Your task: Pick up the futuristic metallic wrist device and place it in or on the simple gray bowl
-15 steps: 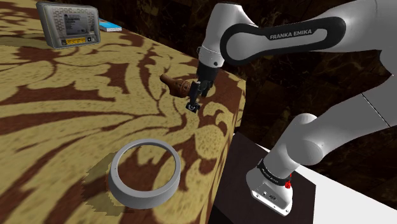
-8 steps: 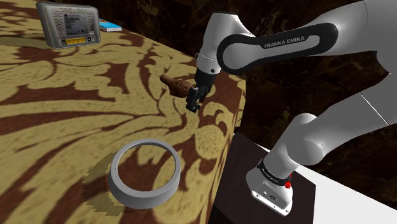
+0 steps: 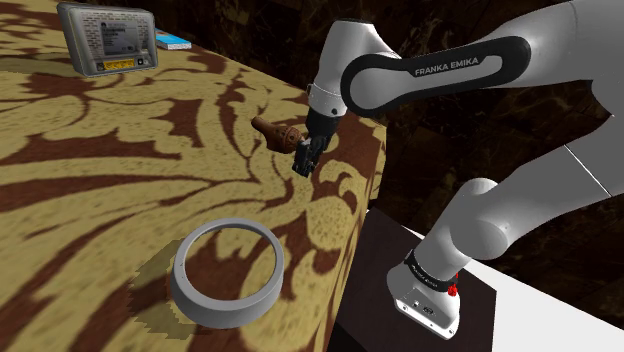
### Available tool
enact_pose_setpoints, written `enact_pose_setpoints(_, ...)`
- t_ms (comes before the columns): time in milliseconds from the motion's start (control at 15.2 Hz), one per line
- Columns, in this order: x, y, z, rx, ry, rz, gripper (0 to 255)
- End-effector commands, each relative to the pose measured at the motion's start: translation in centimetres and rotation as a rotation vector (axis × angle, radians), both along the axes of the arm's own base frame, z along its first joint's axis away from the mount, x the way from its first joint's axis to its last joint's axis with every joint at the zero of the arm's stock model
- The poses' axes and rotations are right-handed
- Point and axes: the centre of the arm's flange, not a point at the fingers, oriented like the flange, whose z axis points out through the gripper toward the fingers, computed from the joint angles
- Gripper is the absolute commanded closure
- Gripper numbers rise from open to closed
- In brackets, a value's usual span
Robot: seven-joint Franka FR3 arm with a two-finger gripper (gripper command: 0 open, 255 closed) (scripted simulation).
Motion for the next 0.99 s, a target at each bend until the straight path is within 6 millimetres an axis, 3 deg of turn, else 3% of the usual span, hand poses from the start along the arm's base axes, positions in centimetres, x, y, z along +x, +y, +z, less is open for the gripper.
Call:
enact_pose_setpoints(0, 0.0, 0.0, 0.0, 0.0, 0.0, 0.0, 255)
enact_pose_setpoints(330, 0.0, 0.0, 0.0, 0.0, 0.0, 0.0, 255)
enact_pose_setpoints(924, 0.0, 0.0, 4.7, 0.0, 0.0, 0.0, 255)
